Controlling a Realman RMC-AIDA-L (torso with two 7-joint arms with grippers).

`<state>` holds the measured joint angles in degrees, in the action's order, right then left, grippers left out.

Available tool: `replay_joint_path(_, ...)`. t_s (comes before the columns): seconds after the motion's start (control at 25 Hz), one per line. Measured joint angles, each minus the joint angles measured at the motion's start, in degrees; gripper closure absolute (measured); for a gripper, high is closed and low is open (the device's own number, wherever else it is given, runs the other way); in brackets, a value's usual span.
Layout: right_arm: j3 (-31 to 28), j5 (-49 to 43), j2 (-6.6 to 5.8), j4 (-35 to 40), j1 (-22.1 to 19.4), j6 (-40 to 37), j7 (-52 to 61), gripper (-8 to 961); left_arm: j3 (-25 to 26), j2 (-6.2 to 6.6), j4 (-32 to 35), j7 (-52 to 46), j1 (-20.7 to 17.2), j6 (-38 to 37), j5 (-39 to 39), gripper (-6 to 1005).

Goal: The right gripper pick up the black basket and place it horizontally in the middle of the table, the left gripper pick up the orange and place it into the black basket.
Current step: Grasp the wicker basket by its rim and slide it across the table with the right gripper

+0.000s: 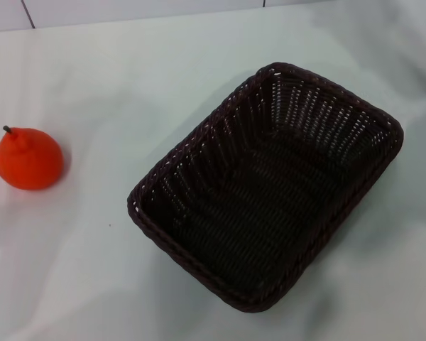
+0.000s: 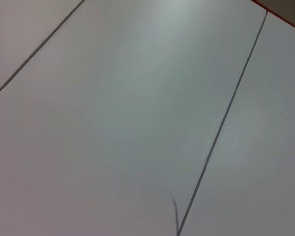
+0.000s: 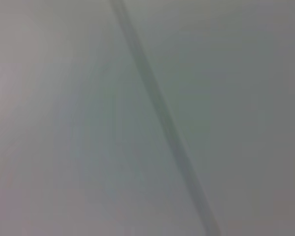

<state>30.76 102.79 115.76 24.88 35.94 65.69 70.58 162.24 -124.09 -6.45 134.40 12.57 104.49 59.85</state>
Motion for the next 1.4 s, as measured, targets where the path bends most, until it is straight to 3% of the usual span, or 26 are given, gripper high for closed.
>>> replay_joint_path(0.12, 7.3, -14.4, -3.58, 11.1, -0.5, 2.4, 24.2, 20, 0.0, 0.03, -0.1, 0.0, 0.0, -0.1, 0.0, 63)
replay_joint_path(0.2, 9.6, -23.5, -5.32, 16.9, 0.0, 5.8, 36.9, 21, 0.0, 0.05, -0.2, 0.0, 0.1, -0.1, 0.0, 63)
replay_joint_path(0.32, 10.5, -37.0, -7.06, 24.7, 2.2, 14.0, 50.3, 22, 0.0, 0.06, -0.2, 0.0, 0.2, -0.2, 0.0, 63)
replay_joint_path(0.4, 10.2, -44.2, -7.49, 29.3, 3.9, 19.5, 55.9, 22, 0.0, 0.07, -0.2, 0.0, 0.2, -0.3, 0.0, 63)
replay_joint_path(0.56, 10.4, -55.1, -7.28, 35.4, 6.6, 27.6, 61.1, 24, 0.1, 0.08, -0.2, 0.0, 0.3, -0.4, 0.0, 63)
replay_joint_path(0.8, 12.1, -66.0, -6.73, 34.2, 9.6, 30.5, 61.0, 25, 0.1, 0.08, -0.2, 0.4, 0.6, -0.8, 0.0, 62)
replay_joint_path(1.28, 19.9, -70.6, -6.04, 20.5, 12.1, 21.2, 60.1, 29, 0.1, 0.08, -0.2, 0.2, 1.6, -1.5, 0.0, 64)
replay_joint_path(1.4, 20.4, -72.0, -5.46, 16.3, 13.0, 18.2, 57.7, 108, 0.1, 0.08, -0.2, 0.2, 1.9, -1.9, 0.0, 67)
